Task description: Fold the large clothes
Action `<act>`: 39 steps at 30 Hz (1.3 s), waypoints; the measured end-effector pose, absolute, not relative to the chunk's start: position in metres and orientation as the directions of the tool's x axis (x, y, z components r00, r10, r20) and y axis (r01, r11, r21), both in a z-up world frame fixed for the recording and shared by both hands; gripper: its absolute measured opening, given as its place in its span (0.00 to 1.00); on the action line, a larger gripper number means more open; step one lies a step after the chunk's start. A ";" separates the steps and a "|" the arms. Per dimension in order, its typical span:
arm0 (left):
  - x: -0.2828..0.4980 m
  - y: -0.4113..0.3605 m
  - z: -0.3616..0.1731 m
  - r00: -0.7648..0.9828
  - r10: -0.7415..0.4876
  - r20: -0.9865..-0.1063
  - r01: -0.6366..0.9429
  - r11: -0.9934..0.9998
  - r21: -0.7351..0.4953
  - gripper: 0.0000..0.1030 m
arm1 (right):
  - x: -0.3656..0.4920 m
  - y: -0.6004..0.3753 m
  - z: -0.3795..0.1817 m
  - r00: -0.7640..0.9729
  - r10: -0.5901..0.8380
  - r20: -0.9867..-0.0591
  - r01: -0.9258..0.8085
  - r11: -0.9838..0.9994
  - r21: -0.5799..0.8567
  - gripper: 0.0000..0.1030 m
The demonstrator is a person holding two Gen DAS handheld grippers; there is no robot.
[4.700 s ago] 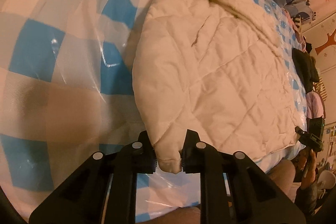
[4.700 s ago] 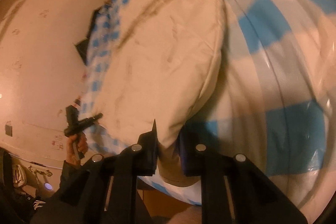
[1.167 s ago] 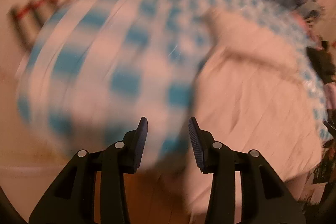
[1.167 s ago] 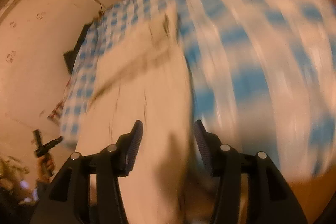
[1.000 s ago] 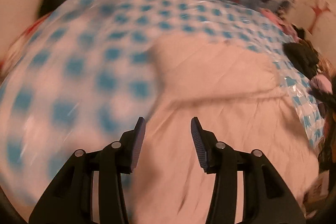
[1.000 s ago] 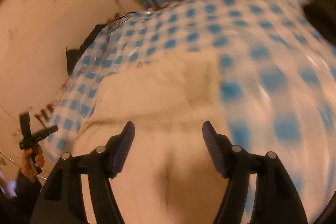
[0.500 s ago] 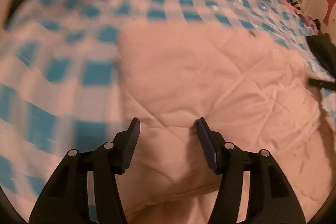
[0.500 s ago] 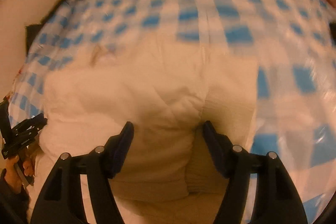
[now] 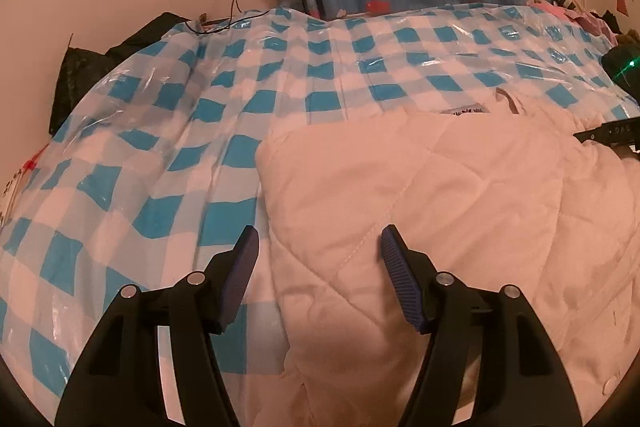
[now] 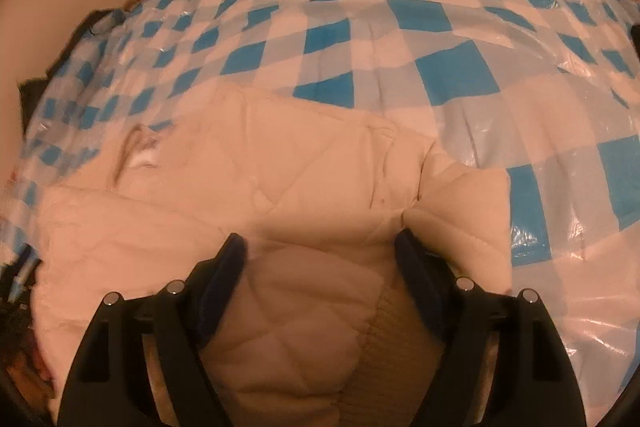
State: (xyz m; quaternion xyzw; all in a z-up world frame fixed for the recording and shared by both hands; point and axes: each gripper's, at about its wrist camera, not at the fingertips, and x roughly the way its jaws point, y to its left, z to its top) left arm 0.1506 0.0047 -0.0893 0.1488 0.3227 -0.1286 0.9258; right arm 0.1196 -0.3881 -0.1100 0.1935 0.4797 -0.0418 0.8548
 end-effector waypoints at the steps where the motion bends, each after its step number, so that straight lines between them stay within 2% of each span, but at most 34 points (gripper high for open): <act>1: 0.147 0.006 -0.087 0.764 -0.139 -0.630 0.328 0.925 0.193 0.59 | 0.112 -0.392 -0.099 0.559 0.130 -0.819 0.258 0.911 0.321 0.72; 6: 0.115 0.011 -0.062 0.804 -0.141 -0.577 0.330 0.914 0.236 0.59 | 0.047 -0.381 -0.057 0.629 0.197 -0.752 0.161 0.914 0.373 0.74; 11: 0.075 0.018 -0.035 0.821 -0.148 -0.551 0.340 0.902 0.264 0.60 | -0.027 -0.366 -0.047 0.589 0.235 -0.773 0.116 0.922 0.368 0.78; 20: 0.002 0.031 0.025 0.860 -0.184 -0.476 0.352 0.890 0.291 0.65 | -0.173 -0.370 -0.060 0.499 0.319 -0.806 0.180 0.872 0.456 0.80; 23: -0.019 0.033 0.042 0.866 -0.192 -0.461 0.355 0.887 0.296 0.66 | -0.206 -0.373 -0.057 0.496 0.319 -0.807 0.207 0.860 0.467 0.85; 29: -0.061 0.039 0.067 0.880 -0.200 -0.432 0.356 0.878 0.319 0.71 | -0.257 -0.382 -0.058 0.482 0.365 -0.797 0.246 0.817 0.522 0.85; 36: -0.095 0.052 0.073 0.886 -0.158 -0.435 0.337 0.865 0.372 0.72 | -0.284 -0.388 -0.058 0.505 0.448 -0.738 0.250 0.742 0.621 0.85; 37: -0.097 0.056 0.071 0.880 -0.155 -0.449 0.341 0.863 0.372 0.73 | -0.285 -0.388 -0.059 0.504 0.476 -0.721 0.249 0.719 0.649 0.85; 39: -0.094 0.070 0.064 0.821 -0.180 -0.542 0.400 0.859 0.320 0.75 | -0.286 -0.388 -0.063 0.497 0.519 -0.696 0.247 0.684 0.686 0.85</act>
